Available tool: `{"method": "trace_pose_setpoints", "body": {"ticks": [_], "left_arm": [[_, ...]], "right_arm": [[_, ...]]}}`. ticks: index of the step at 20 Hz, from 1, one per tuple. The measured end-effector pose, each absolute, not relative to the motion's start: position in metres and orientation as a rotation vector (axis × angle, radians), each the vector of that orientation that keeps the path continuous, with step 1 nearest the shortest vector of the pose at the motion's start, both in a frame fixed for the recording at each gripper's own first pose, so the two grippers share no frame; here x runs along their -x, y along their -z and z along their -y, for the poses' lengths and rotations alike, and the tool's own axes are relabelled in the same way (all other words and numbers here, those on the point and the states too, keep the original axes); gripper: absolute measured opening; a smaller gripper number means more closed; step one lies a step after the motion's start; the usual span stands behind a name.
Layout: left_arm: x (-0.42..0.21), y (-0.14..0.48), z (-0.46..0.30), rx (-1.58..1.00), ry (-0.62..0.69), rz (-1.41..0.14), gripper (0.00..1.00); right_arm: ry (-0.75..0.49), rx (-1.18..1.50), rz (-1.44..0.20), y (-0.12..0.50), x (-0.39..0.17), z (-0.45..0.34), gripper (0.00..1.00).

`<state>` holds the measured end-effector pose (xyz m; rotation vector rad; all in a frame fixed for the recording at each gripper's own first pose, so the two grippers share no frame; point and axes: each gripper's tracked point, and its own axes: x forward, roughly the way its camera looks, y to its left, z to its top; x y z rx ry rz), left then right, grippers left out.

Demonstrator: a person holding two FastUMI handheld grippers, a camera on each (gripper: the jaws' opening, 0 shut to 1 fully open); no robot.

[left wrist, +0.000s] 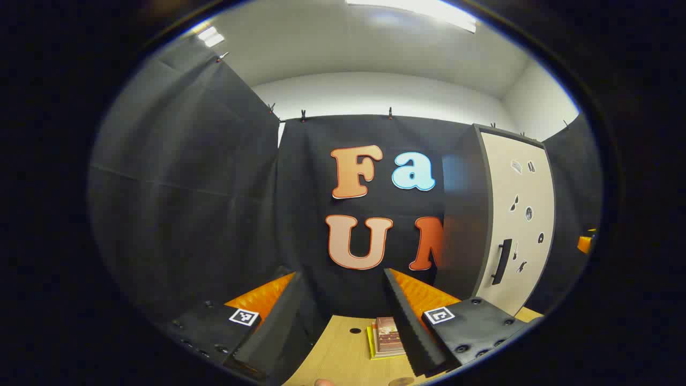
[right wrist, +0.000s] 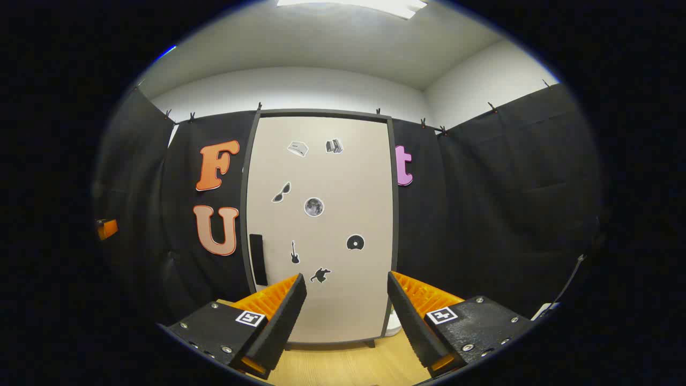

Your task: Open the cabinet door with the right hand, grasp the bottle in the cabinet with the left hand and place it on the coaster, then close the cabinet door with the right hand.

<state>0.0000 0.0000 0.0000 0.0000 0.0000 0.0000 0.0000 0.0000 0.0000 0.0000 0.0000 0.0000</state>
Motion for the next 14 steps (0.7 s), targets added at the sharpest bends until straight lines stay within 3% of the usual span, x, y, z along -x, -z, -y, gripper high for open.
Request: {"method": "trace_pose_setpoints", "body": {"ticks": [14], "left_arm": [[0.024,-0.019,-0.015,-0.06,-0.067,0.034,0.96]], "right_arm": [[-0.032,0.018,0.031,-0.01,0.003,-0.003,0.94]]}}
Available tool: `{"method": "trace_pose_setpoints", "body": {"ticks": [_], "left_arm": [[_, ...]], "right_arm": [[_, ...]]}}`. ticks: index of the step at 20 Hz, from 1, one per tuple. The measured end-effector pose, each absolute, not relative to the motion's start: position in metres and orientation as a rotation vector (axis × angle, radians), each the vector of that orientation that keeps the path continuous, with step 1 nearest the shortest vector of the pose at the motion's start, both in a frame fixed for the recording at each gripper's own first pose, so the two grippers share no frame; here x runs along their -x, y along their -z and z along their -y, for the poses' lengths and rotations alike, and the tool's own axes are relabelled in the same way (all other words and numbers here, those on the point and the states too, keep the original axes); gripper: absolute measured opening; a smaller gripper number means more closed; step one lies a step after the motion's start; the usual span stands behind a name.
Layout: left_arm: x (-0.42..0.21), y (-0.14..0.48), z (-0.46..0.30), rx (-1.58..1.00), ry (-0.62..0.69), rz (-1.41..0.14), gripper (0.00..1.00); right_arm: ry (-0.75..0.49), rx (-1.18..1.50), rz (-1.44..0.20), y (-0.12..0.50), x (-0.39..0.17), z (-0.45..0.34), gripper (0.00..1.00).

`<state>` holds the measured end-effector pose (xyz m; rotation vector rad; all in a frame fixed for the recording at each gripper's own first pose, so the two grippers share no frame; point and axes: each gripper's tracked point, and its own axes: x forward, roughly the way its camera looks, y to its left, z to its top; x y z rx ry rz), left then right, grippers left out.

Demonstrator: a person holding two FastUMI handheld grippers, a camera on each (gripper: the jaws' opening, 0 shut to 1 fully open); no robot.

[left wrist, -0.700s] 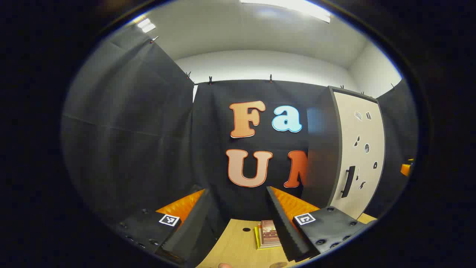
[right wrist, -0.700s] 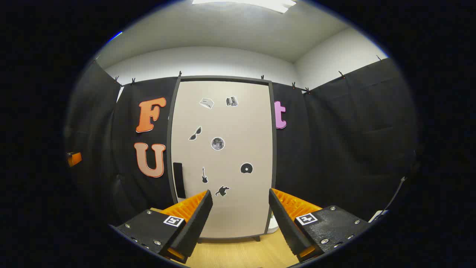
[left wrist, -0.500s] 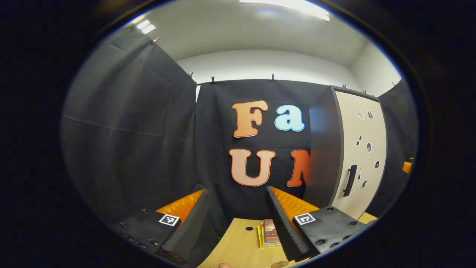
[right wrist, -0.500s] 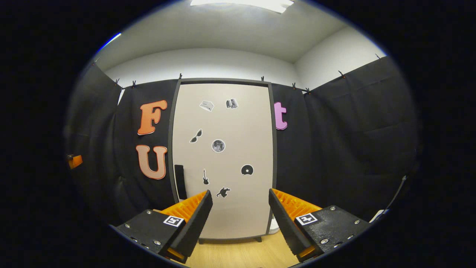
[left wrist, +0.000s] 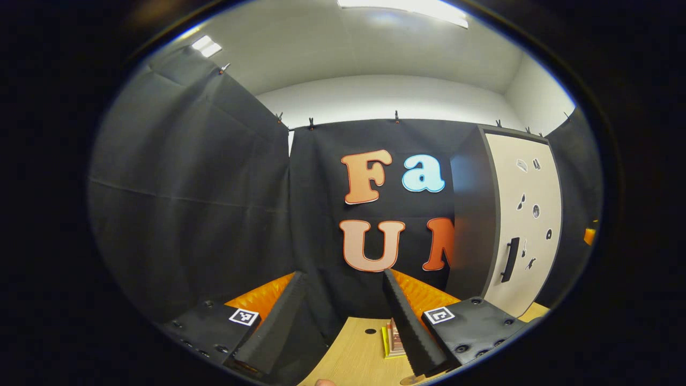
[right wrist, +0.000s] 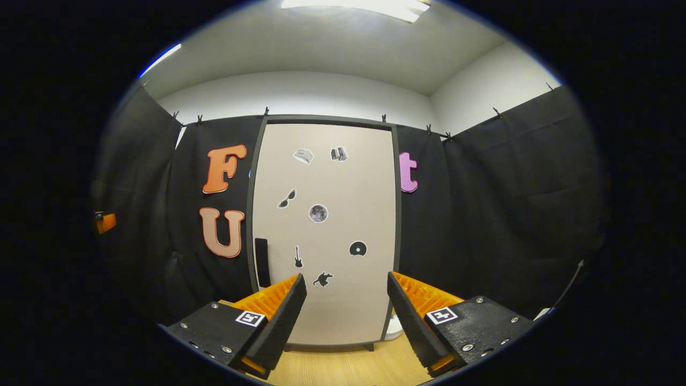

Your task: Open the cabinet door with the right hand, grasp the bottle in the cabinet with the left hand and place it on the coaster, then close the cabinet door with the right hand.

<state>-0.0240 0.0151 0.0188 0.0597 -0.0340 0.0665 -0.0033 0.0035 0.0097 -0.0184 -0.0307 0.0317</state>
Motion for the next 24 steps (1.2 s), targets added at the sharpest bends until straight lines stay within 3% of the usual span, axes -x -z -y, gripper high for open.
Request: {"method": "trace_pose_setpoints", "body": {"ticks": [9,24], "left_arm": [[0.024,-0.017,-0.019,-0.076,-0.067,0.035,0.94],[0.029,-0.014,-0.048,-0.079,-0.09,0.023,0.94]], "right_arm": [[-0.059,0.011,0.019,-0.007,-0.01,-0.031,0.94],[-0.165,-0.005,-0.018,0.016,-0.103,-0.149,0.94]]}}
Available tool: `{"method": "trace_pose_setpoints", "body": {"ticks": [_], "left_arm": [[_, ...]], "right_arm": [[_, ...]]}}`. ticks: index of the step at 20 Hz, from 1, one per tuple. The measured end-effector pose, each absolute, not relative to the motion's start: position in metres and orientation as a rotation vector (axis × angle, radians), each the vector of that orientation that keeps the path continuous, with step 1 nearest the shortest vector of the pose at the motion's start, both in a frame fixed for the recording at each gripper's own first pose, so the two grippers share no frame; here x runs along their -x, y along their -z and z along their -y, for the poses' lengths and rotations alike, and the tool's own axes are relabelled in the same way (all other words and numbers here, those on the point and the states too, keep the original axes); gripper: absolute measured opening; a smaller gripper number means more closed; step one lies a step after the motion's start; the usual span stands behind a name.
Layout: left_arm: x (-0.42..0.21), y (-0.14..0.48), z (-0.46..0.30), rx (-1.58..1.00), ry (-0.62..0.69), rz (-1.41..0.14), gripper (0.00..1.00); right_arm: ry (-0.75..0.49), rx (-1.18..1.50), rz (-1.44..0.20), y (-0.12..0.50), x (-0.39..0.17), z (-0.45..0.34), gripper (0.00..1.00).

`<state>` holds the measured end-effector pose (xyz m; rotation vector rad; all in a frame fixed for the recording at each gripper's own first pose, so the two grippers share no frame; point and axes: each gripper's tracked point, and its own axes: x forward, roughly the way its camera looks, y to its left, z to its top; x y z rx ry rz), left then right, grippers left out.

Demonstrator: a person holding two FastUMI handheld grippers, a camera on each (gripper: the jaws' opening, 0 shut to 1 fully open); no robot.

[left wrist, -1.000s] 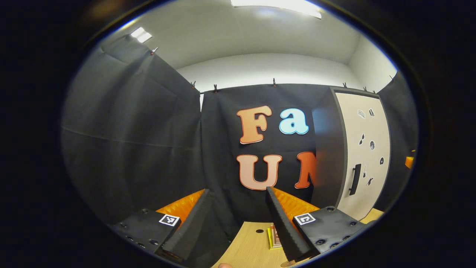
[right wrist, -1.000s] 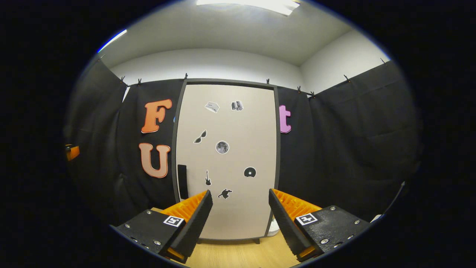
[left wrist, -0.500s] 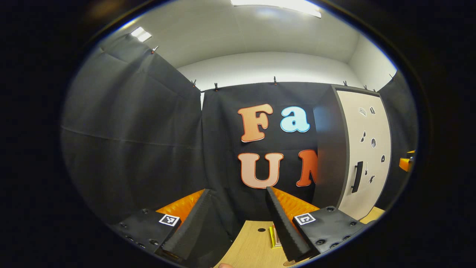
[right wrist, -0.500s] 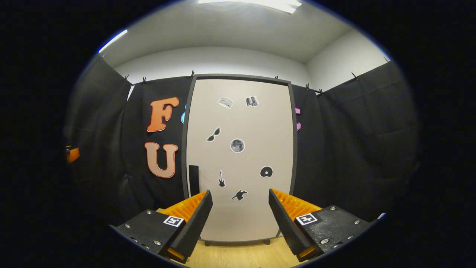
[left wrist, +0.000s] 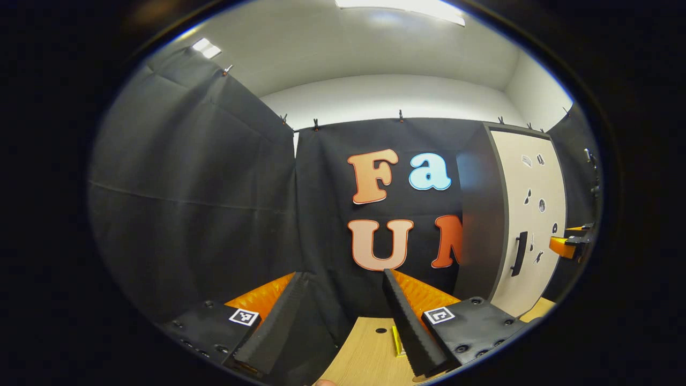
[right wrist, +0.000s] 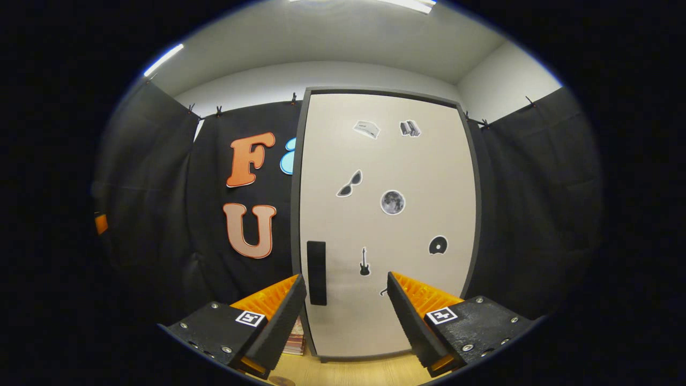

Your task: Open the cabinet door with the right hand, grasp the bottle in the cabinet with the left hand and place it on the coaster, then close the cabinet door with the right hand.

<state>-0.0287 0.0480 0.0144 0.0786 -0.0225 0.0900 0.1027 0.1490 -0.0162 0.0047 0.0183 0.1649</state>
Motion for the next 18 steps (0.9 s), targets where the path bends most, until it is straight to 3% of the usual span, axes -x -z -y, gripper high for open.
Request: {"method": "trace_pose_setpoints", "body": {"ticks": [6,10,18], "left_arm": [[0.033,-0.007,-0.066,-0.082,-0.123,0.006,0.94],[0.034,-0.006,-0.076,-0.088,-0.14,0.006,0.94],[0.04,0.002,-0.09,-0.087,-0.161,-0.009,0.94]], "right_arm": [[-0.171,0.037,-0.044,0.039,-0.159,-0.184,0.91],[-0.204,0.021,-0.119,0.068,-0.187,-0.203,0.84],[-0.195,-0.036,-0.168,0.086,-0.203,-0.209,0.36]]}}
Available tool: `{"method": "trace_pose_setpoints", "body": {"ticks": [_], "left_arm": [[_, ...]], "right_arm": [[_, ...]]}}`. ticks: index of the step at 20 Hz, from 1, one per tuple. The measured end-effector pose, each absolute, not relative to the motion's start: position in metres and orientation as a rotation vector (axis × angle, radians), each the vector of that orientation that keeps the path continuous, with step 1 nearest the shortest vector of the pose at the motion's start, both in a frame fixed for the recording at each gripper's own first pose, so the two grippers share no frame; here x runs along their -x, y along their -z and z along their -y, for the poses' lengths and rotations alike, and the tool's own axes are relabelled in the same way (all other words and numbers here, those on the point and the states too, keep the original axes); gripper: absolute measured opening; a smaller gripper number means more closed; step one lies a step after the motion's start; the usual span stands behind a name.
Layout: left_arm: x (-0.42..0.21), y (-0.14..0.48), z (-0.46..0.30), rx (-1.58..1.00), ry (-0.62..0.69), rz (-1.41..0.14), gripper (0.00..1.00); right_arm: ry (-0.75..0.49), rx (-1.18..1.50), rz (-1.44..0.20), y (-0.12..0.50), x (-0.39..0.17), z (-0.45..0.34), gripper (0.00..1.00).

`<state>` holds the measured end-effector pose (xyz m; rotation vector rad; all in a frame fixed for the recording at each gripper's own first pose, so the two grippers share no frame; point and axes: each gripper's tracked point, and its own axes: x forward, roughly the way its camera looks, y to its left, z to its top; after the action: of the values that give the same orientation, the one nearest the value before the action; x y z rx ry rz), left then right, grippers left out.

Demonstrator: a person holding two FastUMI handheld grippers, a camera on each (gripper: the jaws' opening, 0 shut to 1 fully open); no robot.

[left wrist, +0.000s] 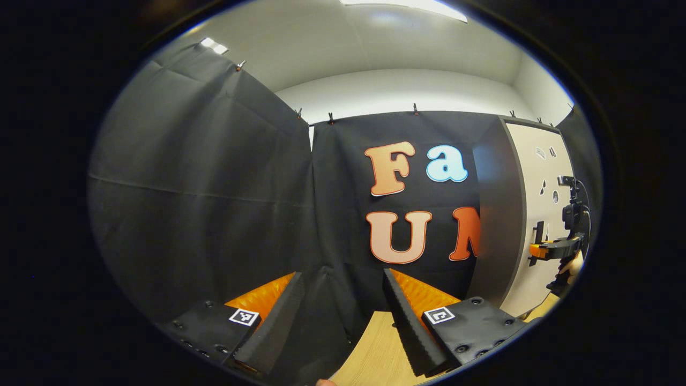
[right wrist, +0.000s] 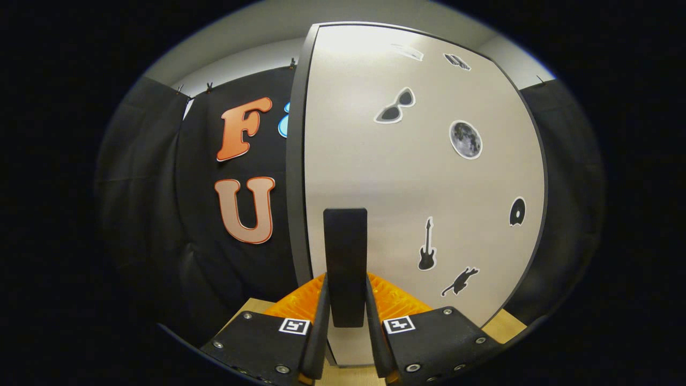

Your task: Open the cabinet door with the right hand, grasp the bottle in the cabinet with the left hand and place it on the coaster, then close the cabinet door with the right hand.

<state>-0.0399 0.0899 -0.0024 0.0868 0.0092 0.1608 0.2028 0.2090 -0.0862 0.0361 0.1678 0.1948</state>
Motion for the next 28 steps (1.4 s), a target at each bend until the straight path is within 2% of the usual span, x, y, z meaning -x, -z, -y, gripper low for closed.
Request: {"method": "trace_pose_setpoints", "body": {"ticks": [8,16,24,28], "left_arm": [[0.018,0.008,-0.088,-0.079,-0.139,-0.007,0.94],[0.042,0.005,-0.089,-0.07,-0.118,0.005,0.94],[0.035,0.008,-0.068,-0.064,-0.061,0.001,0.94],[0.028,0.011,-0.058,-0.055,-0.037,0.002,0.94]], "right_arm": [[-0.239,-0.053,-0.161,0.072,-0.177,-0.206,0.21],[-0.265,-0.07,-0.15,0.071,-0.087,-0.145,0.21],[-0.156,-0.048,-0.15,0.069,-0.024,-0.081,0.18],[-0.093,-0.024,-0.145,0.066,0.006,-0.043,0.11]]}}
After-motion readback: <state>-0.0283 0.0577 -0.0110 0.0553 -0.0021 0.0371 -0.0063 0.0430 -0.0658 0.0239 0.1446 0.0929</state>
